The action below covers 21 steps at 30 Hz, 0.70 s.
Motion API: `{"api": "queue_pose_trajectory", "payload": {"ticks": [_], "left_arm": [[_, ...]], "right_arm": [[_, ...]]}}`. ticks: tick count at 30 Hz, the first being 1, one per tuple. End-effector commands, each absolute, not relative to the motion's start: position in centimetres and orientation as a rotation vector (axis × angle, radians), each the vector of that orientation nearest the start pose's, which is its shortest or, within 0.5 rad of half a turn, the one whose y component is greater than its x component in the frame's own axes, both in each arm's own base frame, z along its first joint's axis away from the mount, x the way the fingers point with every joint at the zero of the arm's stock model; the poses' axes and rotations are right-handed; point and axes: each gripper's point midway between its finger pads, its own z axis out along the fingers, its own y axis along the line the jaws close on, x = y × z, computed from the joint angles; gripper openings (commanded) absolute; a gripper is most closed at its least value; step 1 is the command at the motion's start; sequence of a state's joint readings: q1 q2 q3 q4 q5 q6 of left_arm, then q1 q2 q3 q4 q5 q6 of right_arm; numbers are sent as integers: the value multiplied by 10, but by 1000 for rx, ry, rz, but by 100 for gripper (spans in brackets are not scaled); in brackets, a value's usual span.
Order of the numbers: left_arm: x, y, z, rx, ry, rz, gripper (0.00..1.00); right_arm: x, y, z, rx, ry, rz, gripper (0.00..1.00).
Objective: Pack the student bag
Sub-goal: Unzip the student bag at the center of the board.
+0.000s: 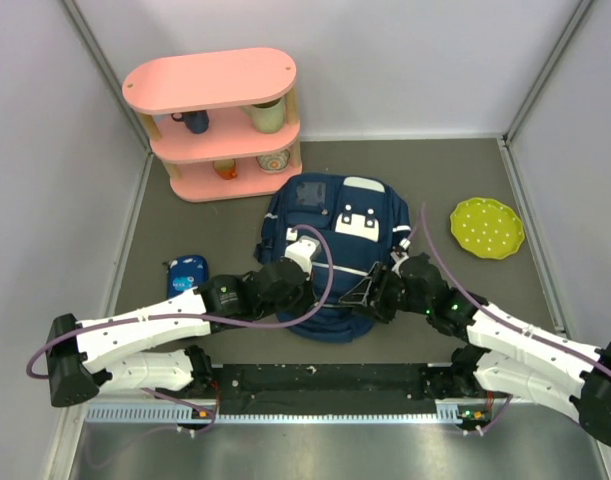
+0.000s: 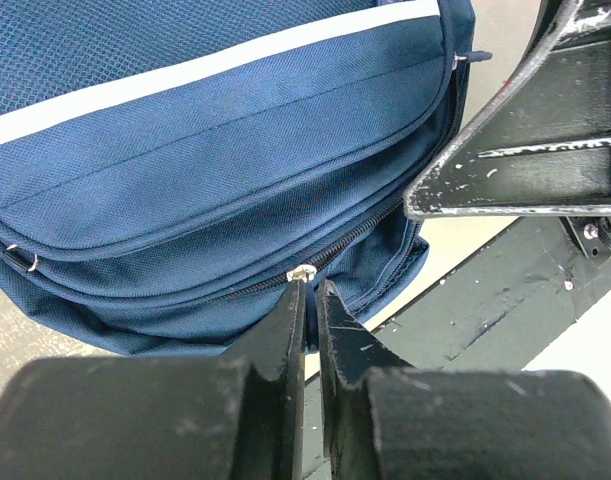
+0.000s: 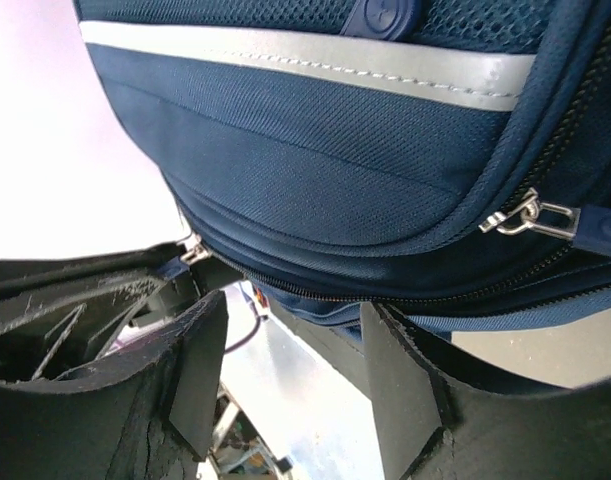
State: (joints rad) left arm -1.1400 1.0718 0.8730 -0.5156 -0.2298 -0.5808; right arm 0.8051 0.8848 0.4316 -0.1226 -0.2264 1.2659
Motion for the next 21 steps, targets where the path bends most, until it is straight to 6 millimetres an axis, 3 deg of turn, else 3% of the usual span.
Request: {"api": "queue_pose_trajectory", "payload": {"ticks": [1, 10, 14, 19, 21], "left_arm": [[151, -304, 221, 485, 2127, -815, 0], [146, -304, 229, 501, 2101, -843, 0], [144, -306, 232, 509, 2091, -856, 0], [142, -309, 226, 521, 2108, -853, 0], [140, -310, 225, 524, 2110, -860, 0]], "right_arm": [[168, 263, 128, 520, 2372, 1256, 54], [188, 261, 109, 642, 2372, 1137, 48], [196, 259, 102, 736, 2335, 1120, 36], [209, 244, 108, 861, 2221, 1090, 35], [216, 235, 112, 912, 2159, 1072, 41]]}}
